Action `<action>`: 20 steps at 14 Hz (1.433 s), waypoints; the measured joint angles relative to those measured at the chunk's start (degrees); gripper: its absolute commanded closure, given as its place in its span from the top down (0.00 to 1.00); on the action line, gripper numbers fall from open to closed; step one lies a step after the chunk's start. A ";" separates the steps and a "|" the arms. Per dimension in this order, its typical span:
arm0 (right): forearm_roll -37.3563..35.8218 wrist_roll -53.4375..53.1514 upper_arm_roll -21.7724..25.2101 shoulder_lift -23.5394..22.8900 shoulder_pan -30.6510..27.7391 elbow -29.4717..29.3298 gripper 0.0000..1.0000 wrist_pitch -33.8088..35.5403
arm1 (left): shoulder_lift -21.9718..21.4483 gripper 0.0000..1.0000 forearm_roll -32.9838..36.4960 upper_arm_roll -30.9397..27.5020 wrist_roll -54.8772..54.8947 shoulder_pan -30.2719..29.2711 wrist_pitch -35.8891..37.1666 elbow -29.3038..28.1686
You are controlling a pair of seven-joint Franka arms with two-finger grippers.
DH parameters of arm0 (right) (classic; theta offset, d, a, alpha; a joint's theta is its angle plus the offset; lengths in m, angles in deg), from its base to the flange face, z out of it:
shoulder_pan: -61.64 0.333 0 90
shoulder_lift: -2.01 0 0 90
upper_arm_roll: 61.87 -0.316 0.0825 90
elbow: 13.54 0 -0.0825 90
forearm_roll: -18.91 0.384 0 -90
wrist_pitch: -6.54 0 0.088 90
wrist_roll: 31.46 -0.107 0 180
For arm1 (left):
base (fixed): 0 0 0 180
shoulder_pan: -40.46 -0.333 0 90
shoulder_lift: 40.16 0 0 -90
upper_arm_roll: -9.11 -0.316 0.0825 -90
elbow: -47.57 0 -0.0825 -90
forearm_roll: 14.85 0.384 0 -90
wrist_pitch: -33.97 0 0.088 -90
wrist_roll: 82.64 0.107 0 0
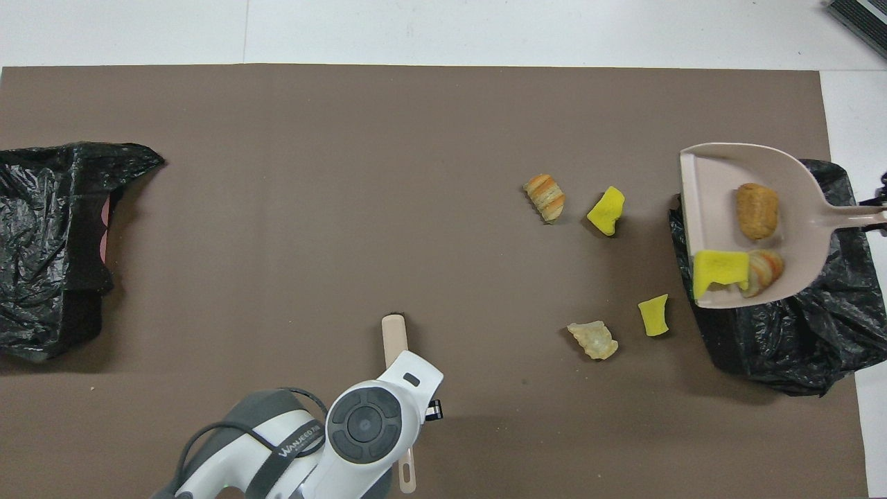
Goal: Sweep and dump trash in bin
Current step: 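Carry the loaded dustpan with the right gripper over the nearby trash bag, then tip the dustpan into the bag with the right gripper while the left gripper withdraws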
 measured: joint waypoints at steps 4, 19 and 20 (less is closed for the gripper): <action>-12.33 2.42 -0.02 1.88 -3.35 3.95 0.00 -4.28 | -0.07 1.00 2.35 -0.89 8.10 -8.73 3.01 5.21; -55.98 -20.25 -0.86 14.09 11.37 20.68 0.00 -2.79 | -0.43 1.00 3.26 -1.49 54.35 -41.36 26.67 29.81; -56.34 -20.26 -0.85 14.96 11.55 20.67 0.00 -2.26 | -0.45 1.00 3.26 -1.52 56.80 -43.17 27.57 30.52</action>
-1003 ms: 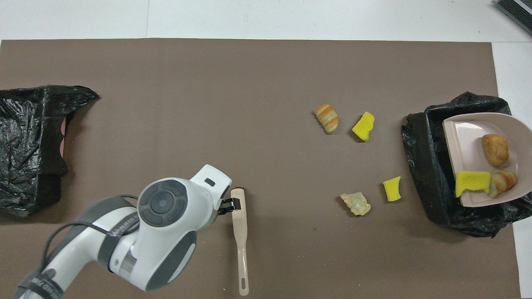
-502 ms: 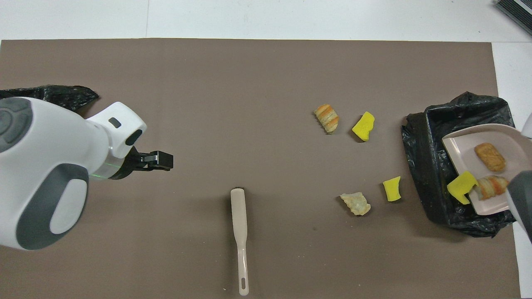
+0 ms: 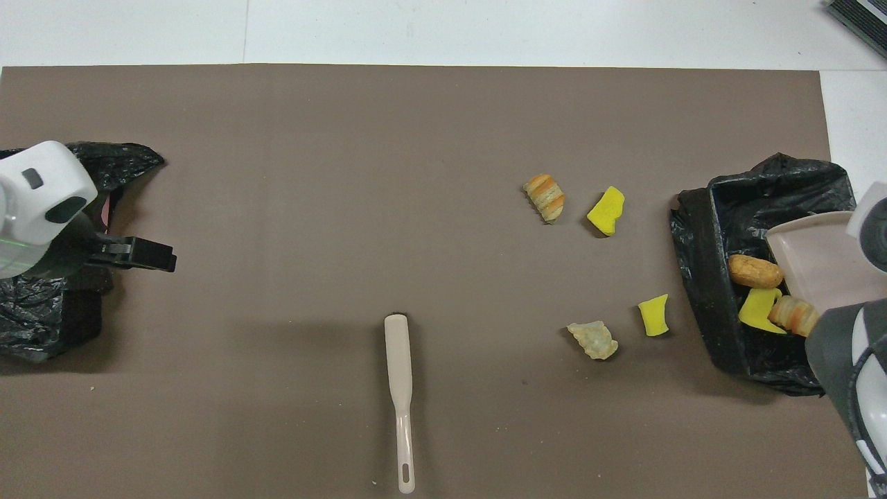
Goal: Sweep and dump trash in bin
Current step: 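Tip the dustpan into the bag with the right gripper while the left gripper withdraws, then bring the empty dustpan back to the table center with the right gripper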
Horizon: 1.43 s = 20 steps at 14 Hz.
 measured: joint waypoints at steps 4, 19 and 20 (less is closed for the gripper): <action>-0.40 0.00 0.00 3.48 0.27 -0.13 0.00 1.47 | 0.01 1.00 0.00 -0.03 4.15 -5.48 3.57 3.36; 22.76 -43.34 -4.43 -9.15 17.78 -20.35 0.00 20.07 | 0.14 1.00 6.14 2.27 2.94 -6.79 11.42 12.92; 25.12 -49.82 -4.44 -12.14 19.68 -23.65 0.00 21.55 | 0.14 1.00 6.14 2.26 2.94 -6.84 11.50 12.91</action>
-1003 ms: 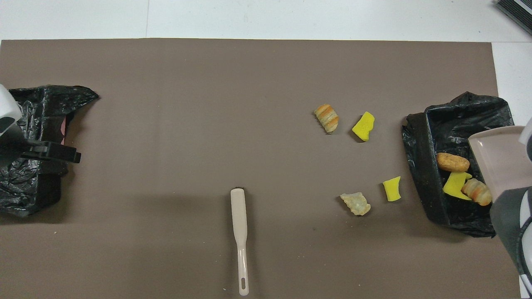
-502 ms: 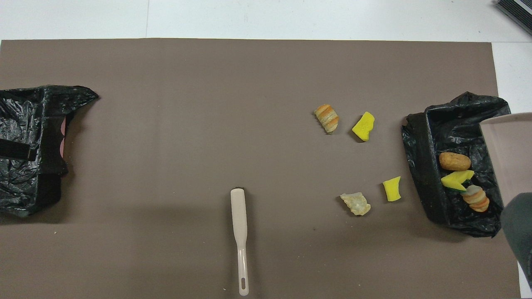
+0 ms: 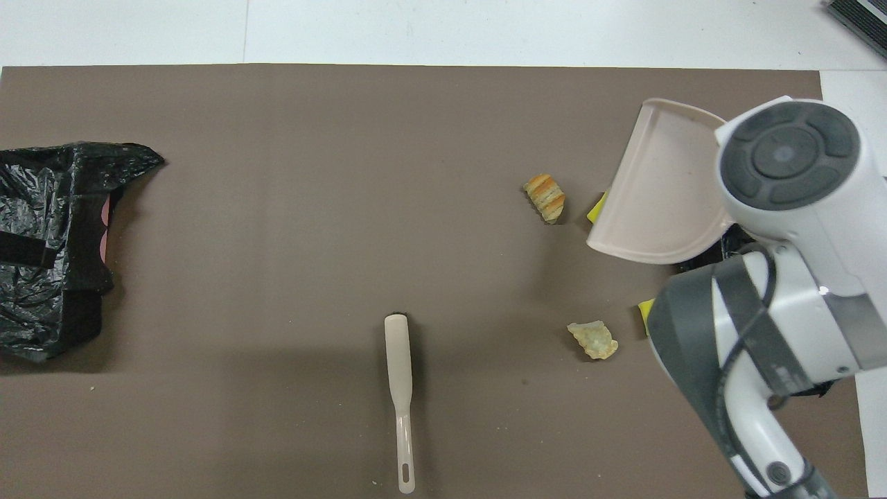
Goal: Sweep and dump trash in bin
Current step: 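Bring the empty dustpan back to the table center with the right gripper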
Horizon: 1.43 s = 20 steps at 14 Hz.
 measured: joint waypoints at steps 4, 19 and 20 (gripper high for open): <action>9.10 -25.58 0.03 -12.55 6.68 -12.41 0.00 1.07 | 0.02 1.00 0.00 0.11 -0.01 0.00 0.07 -0.05; 25.82 -76.69 0.09 -39.60 23.08 -33.43 0.00 -14.25 | 1.68 1.00 -0.83 0.56 -0.73 0.02 -0.17 0.02; 26.16 -76.75 0.08 -40.12 23.43 -33.44 0.00 -15.09 | 1.79 1.00 -0.84 0.56 -0.76 0.02 -0.17 0.02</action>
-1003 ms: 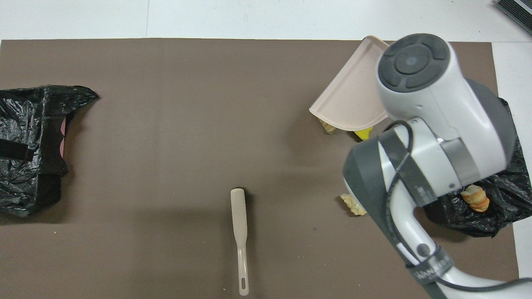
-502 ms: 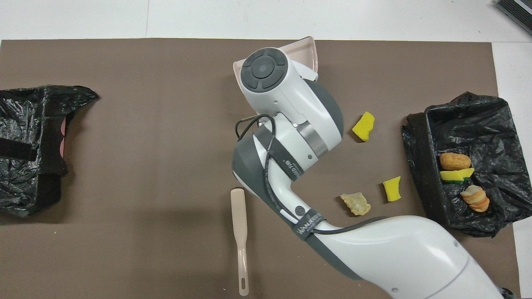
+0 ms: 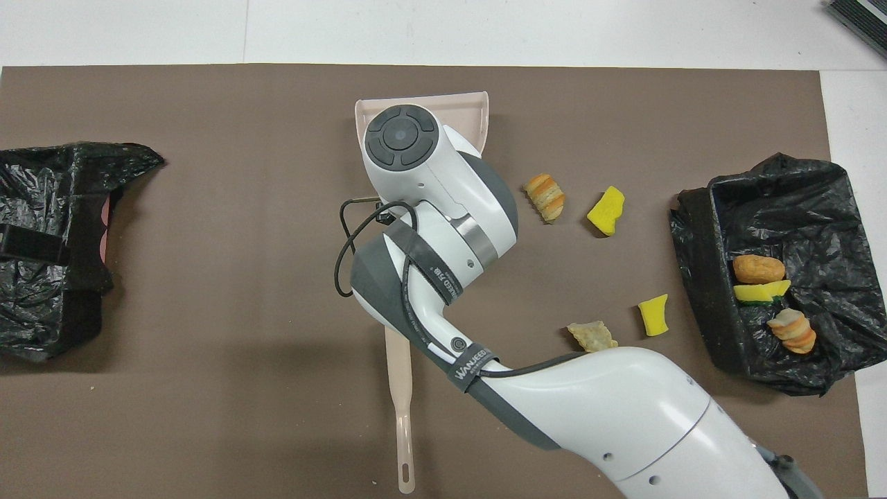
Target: Sweep and dump trash in bin
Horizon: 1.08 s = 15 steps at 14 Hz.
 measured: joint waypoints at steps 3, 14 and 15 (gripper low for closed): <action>0.07 -0.26 0.01 -1.76 1.08 0.00 0.00 -1.40 | 0.02 1.00 -0.01 -0.09 -0.02 -0.02 0.00 0.00; 0.19 -2.88 0.00 0.04 2.59 0.34 1.00 0.06 | -0.31 1.00 -0.03 0.28 -0.02 0.02 -0.04 0.23; 0.21 -2.99 -0.06 1.74 2.81 1.42 1.00 0.82 | -0.31 1.00 -0.04 0.29 -0.02 0.02 -0.05 0.23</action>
